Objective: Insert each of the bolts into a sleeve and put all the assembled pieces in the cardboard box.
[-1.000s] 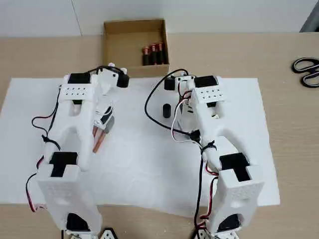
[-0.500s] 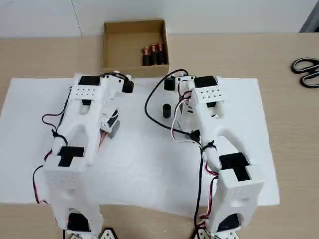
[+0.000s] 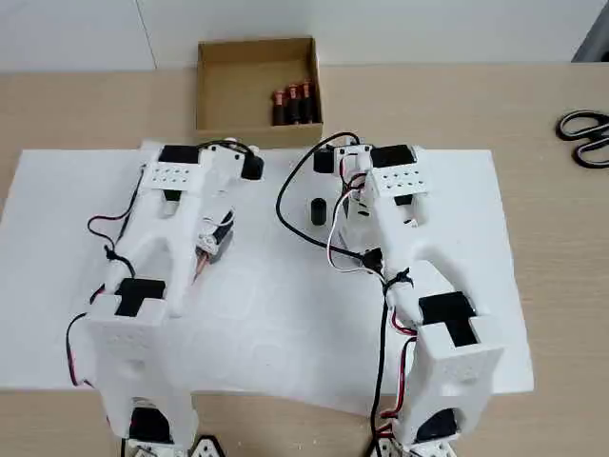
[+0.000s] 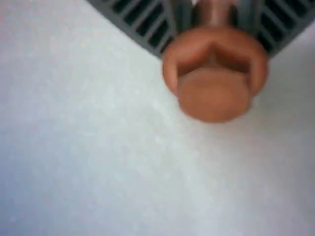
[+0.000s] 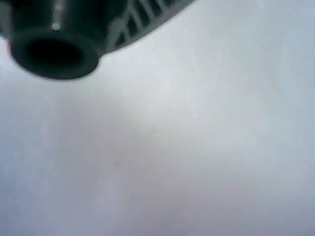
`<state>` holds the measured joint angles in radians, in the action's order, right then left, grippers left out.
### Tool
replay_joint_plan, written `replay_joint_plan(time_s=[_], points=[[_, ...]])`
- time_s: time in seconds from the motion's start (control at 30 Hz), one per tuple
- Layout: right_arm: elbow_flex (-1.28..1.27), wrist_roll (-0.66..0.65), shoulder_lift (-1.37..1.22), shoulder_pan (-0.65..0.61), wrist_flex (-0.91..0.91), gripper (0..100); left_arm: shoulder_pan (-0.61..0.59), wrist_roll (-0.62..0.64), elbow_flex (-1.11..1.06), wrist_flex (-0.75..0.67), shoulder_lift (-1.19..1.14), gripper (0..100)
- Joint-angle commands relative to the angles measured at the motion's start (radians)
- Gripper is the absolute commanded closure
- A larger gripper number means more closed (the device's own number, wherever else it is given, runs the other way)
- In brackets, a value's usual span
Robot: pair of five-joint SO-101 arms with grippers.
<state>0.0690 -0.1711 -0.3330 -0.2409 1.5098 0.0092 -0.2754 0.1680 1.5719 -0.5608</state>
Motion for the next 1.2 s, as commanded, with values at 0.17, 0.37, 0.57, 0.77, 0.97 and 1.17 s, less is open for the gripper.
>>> replay_joint_plan(time_s=[0.17,0.37,0.57,0.77,0.97,1.17], points=[[0.041,0.011,0.004,0.004,0.001,99.2,0.0,0.005,0.119,0.086,0.157,99],[0.04,0.002,0.013,0.002,0.002,99.2,-0.002,0.005,0.199,0.163,0.328,99],[0.175,0.002,0.047,0.002,0.131,99.5,-0.011,0.08,0.182,0.18,0.552,99],[0.245,0.002,0.236,0.001,0.199,99.5,-0.002,0.158,0.14,0.18,0.832,99],[0.222,0.002,0.51,-0.002,0.206,99.5,-0.002,0.16,0.042,0.163,1.102,99],[0.061,0.002,0.774,-0.091,0.199,99.5,-0.002,0.339,-0.159,0.057,1.298,99]])
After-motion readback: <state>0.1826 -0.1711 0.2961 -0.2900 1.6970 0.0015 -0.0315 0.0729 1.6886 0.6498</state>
